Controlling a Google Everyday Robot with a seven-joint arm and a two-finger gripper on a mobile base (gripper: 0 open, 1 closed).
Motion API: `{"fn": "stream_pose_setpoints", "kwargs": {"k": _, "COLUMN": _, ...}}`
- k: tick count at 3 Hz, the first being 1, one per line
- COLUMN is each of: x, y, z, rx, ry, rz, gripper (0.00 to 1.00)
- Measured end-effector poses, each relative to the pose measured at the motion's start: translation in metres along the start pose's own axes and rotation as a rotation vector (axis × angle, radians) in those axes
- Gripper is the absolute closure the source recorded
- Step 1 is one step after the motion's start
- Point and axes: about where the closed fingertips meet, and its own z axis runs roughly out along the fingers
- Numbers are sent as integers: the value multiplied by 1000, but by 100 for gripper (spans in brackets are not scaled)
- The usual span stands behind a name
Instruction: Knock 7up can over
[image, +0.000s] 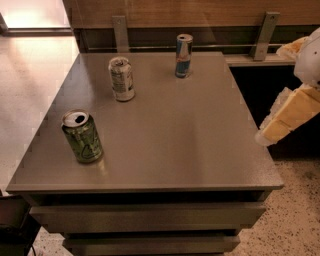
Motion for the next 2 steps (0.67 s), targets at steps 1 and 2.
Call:
{"fn": "stream_pose_setpoints", "kwargs": {"k": 1, "x": -15, "y": -7, "z": 27, "rx": 27, "ry": -149, "rz": 70, "gripper": 0}}
{"fn": "stream_pose_setpoints", "kwargs": {"k": 2, "x": -44, "y": -37, "z": 58, "rx": 66, "ry": -326, "rz": 123, "gripper": 0}}
